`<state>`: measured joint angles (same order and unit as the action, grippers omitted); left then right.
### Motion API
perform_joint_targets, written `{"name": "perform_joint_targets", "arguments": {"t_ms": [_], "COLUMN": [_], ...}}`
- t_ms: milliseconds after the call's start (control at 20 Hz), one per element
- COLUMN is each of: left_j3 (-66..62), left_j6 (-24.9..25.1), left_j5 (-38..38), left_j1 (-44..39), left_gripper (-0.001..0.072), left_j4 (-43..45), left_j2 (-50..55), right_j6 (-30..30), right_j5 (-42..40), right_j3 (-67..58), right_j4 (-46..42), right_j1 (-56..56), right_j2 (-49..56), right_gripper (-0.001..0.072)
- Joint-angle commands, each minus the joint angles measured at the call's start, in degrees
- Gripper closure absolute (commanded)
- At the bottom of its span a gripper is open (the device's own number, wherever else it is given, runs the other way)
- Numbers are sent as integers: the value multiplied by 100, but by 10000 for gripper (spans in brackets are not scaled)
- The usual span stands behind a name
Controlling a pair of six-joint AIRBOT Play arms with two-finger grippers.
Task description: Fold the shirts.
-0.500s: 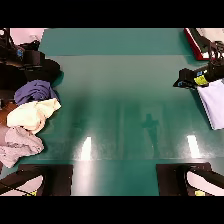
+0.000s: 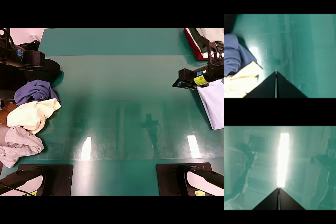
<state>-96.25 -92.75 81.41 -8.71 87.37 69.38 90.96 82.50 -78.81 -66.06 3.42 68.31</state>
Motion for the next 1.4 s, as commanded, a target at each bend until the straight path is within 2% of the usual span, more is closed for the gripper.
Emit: {"name": "perform_joint_targets", "arguments": {"t_ms": [0, 150, 250, 300, 350, 400, 550, 950, 1350], "left_j3": [0, 0, 0, 2, 4, 2, 0, 0, -4], "left_j6": [0, 4, 20, 17, -17, -195, -540, -522, -437], "left_j5": [0, -70, -647, -946, -1285, -1486, -1753, -2549, -3366], "left_j1": [4, 4, 7, 7, 7, 7, 72, 1305, 1410], "left_gripper": [680, 680, 678, 463, 144, 118, 115, 114, 116], "left_j4": [2, 0, 42, 129, 332, 649, 1875, 1370, 1414], "left_j2": [0, 0, 2, 11, 66, 166, 769, 2839, 3595], "right_j6": [2, 0, -2, -2, -2, -4, -4, 0, 2], "right_j5": [4, 4, 4, 2, 4, 4, 116, 219, 201], "right_j3": [-7, -7, -7, -7, -7, -7, -7, -4, -2], "right_j4": [0, 0, 0, 0, 2, 0, 4, 4, 7], "right_j1": [-4, -4, -4, -4, -4, -4, -7, -9, -11], "right_j2": [-2, -2, -2, -2, -4, -4, -7, -7, -7], "right_gripper": [689, 689, 690, 690, 690, 690, 689, 690, 690]}}
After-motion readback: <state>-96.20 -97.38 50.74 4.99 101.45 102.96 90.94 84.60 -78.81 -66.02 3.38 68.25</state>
